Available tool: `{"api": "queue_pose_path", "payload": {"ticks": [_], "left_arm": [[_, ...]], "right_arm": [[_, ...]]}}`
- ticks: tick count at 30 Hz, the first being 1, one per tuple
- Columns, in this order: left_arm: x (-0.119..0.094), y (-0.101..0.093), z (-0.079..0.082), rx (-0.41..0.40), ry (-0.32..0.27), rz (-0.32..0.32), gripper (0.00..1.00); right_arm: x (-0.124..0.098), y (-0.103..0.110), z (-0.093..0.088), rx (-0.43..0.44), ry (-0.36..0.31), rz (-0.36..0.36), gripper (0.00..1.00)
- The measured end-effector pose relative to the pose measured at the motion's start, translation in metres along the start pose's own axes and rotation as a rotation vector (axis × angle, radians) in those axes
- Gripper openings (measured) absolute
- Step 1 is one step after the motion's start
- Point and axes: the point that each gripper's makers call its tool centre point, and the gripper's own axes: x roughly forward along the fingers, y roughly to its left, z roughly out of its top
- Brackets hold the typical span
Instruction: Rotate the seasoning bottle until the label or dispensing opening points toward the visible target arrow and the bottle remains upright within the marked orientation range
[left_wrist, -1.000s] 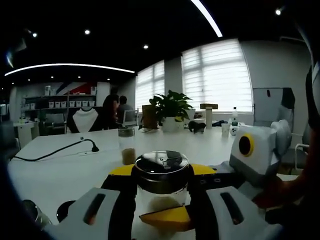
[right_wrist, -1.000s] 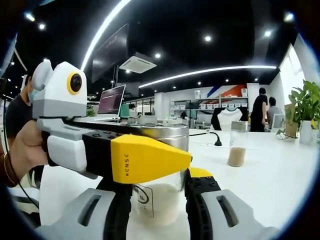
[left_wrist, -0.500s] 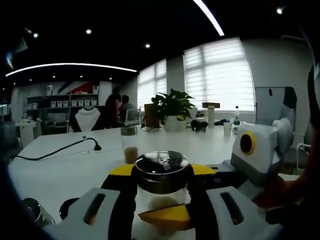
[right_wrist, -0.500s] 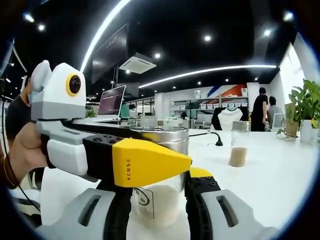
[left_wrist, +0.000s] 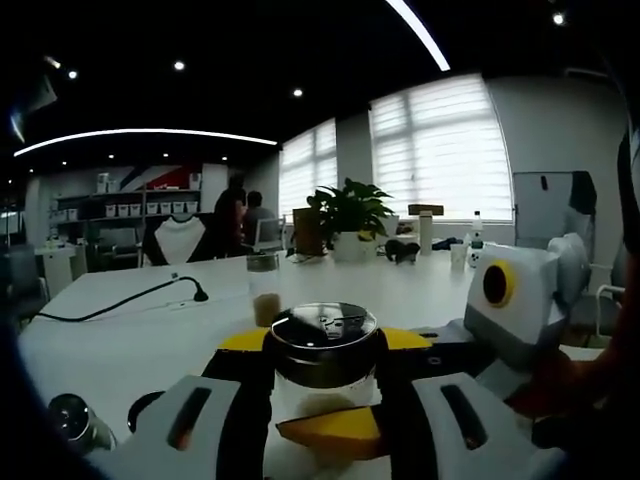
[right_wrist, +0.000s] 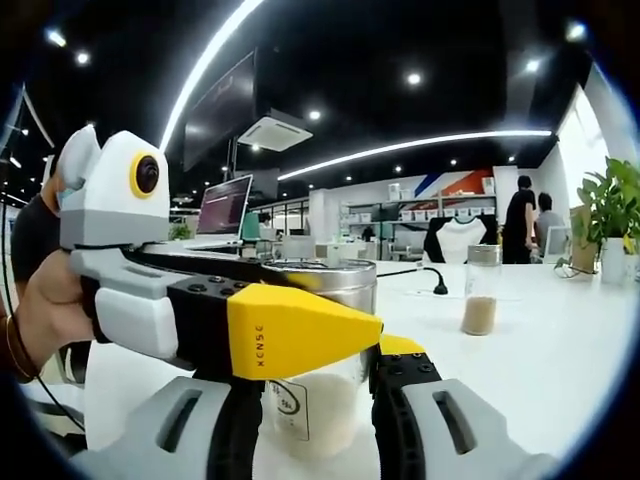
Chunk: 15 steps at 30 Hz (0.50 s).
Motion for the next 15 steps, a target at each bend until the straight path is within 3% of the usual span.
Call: {"api": "queue_pose_path", "payload": {"ticks": [15], "left_arm": [[0.0017, 0.0063, 0.0008, 0.024, 0.000, 0.018, 0.42]], "right_arm": [[0.0051, -0.0050, -0.0003, -0.013, -0.020, -0.044, 0.39]]}}
